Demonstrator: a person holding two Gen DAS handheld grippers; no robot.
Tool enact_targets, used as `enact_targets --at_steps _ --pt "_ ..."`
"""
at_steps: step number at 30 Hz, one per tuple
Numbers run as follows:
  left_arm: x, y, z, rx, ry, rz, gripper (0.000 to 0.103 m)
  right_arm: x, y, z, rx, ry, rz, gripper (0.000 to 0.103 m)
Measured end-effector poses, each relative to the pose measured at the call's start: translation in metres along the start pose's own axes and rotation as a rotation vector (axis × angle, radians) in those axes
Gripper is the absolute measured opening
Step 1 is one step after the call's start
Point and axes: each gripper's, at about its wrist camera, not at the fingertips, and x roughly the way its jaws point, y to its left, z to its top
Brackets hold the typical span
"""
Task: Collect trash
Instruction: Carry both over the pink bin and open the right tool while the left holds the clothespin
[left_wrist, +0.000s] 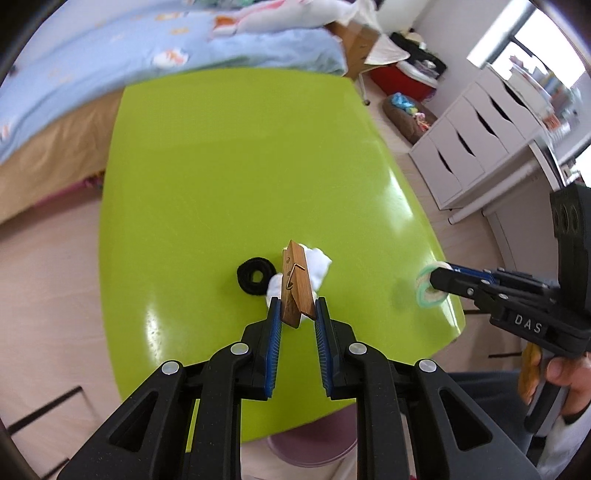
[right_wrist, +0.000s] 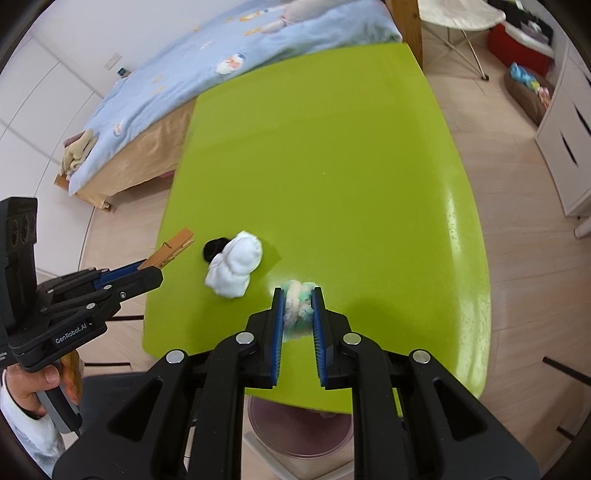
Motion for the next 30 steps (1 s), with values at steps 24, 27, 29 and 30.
enact_targets --at_steps 24,27,29,30 --pt "-0.091 -0.067 -0.123 0.165 -0.191 -0.017 0.018 -0.094 0.060 -0.134 -0.244 -0.123 -0.022 0.014" --pt "-0.091 -0.065 -0.135 0.158 -0.178 -0.023 0.018 -0.094 0.062 -0.149 -0.254 -0.118 -0.023 0.014" --pt "-0.090 -0.063 -0.142 0.149 -0.175 -0.020 0.018 -0.091 0.063 -0.159 -0.254 -0.102 -0.013 0.014" --pt "-0.091 -0.061 -0.147 0.143 -0.173 -0.021 0.018 -0.090 0.063 -0.163 -0.254 -0.097 -0.010 0.014"
